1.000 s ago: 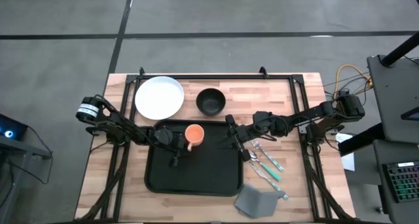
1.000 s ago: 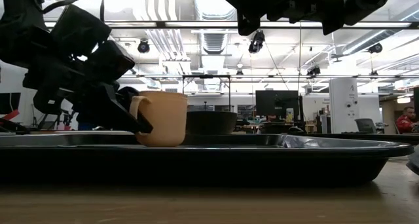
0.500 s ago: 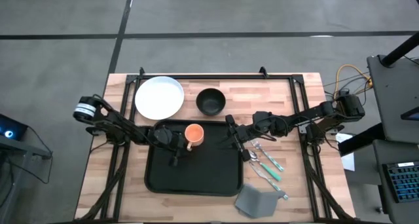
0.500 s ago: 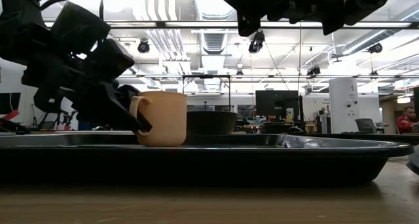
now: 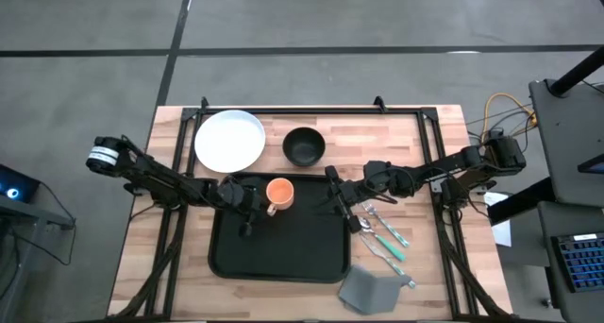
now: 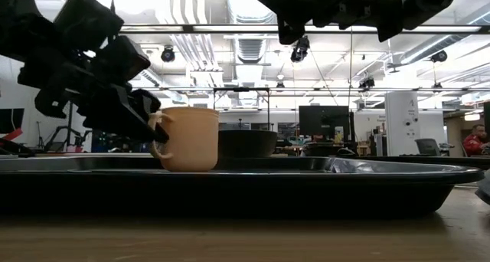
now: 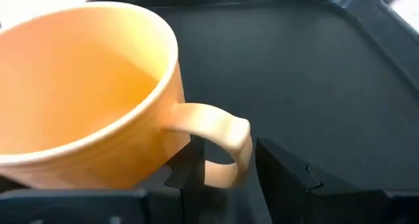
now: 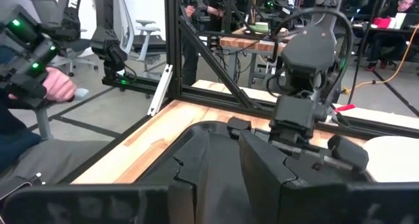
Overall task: Set up tray
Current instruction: Put the yellow mug on the black serving tray
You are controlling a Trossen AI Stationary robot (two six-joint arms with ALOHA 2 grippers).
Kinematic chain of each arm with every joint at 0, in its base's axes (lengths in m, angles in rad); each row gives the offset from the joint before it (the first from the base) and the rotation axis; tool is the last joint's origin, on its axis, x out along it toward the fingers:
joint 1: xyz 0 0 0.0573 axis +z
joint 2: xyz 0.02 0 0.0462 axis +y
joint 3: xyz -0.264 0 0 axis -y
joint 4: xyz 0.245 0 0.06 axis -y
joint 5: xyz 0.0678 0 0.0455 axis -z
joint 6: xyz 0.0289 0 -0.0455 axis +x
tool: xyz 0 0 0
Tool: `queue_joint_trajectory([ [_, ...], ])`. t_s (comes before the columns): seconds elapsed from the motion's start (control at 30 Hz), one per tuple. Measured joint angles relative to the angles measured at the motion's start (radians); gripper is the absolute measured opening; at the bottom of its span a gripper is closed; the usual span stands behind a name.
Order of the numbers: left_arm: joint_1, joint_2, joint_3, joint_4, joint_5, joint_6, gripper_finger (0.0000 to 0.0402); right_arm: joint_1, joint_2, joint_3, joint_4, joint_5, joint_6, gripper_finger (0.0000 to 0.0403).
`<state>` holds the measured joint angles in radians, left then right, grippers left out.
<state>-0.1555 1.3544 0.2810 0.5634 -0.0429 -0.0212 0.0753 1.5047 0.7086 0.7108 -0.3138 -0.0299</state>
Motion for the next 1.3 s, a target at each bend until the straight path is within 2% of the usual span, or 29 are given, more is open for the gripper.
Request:
queue_joint_trajectory([
  [0.17, 0.000, -0.085, 0.000, -0.103, -0.022, 0.000, 0.0117, -0.006, 0.000, 0.000, -0.024, 0.030, 0.010, 0.0084],
  [0.33, 0.000, -0.181, 0.000, -0.176, -0.024, 0.000, 0.0117, -0.022, 0.007, 0.000, -0.110, 0.244, 0.048, 0.0086],
  [0.43, 0.000, -0.237, 0.000, -0.210, -0.024, 0.000, 0.0117, -0.033, 0.024, 0.000, -0.135, 0.312, 0.050, 0.0082],
  [0.83, 0.000, -0.439, 0.000, -0.350, -0.025, 0.002, 0.0117, -0.085, 0.135, 0.005, -0.093, 0.328, 0.096, 0.0069],
  [1.3, 0.000, -0.661, 0.000, -0.357, -0.044, 0.001, 0.0116, -0.090, 0.286, 0.087, -0.102, 0.344, 0.109, 0.0086],
])
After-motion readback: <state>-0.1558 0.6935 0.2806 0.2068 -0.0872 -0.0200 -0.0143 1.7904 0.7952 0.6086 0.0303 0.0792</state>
